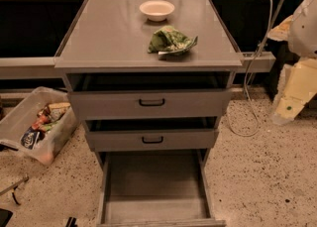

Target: Place green jalapeno chip bag into bottom drawer

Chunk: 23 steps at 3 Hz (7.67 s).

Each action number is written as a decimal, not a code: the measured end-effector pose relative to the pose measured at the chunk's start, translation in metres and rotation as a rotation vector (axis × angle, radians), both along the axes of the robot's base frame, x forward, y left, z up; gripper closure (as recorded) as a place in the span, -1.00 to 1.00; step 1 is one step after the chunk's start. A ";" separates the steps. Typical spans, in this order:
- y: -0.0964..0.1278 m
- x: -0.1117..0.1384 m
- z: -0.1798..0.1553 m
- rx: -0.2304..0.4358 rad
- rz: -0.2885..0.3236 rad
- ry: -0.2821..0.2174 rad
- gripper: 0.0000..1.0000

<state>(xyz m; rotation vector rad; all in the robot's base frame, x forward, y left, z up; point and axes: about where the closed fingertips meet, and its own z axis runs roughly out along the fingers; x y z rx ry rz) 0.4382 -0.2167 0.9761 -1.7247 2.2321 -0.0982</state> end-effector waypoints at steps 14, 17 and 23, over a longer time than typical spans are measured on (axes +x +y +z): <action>0.149 0.349 -0.136 0.300 0.341 -0.061 0.31; 0.062 0.306 -0.029 0.370 0.210 -0.294 1.00; 0.120 0.109 0.035 0.648 0.345 -0.718 1.00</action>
Offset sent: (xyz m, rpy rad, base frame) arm 0.1377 -0.0408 0.0020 0.0015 -0.1691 -0.0199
